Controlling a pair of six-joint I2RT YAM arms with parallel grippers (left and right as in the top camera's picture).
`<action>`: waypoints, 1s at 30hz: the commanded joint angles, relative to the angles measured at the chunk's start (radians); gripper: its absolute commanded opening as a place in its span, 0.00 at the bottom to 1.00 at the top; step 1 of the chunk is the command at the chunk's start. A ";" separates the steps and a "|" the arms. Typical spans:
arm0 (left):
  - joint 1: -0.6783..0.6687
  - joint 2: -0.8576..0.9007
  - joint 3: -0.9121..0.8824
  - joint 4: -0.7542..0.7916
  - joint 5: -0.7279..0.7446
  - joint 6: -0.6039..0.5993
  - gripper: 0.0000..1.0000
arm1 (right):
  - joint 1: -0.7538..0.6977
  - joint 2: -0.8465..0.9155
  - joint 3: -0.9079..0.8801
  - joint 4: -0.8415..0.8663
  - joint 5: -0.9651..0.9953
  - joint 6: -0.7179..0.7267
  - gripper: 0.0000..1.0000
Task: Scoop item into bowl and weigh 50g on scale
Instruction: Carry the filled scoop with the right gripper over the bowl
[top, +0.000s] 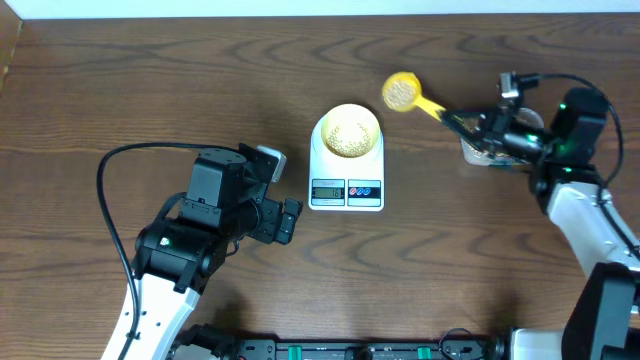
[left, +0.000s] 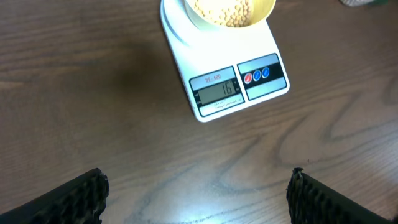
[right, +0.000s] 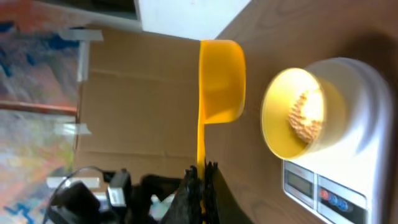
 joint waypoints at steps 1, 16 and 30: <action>-0.003 -0.001 -0.005 0.002 -0.010 0.002 0.94 | 0.069 0.000 0.008 0.043 0.117 0.201 0.01; -0.003 -0.001 -0.005 0.002 -0.010 0.002 0.94 | 0.256 0.000 0.007 -0.134 0.402 -0.167 0.01; -0.003 -0.001 -0.005 0.002 -0.010 0.002 0.94 | 0.280 0.000 0.007 -0.193 0.443 -0.537 0.01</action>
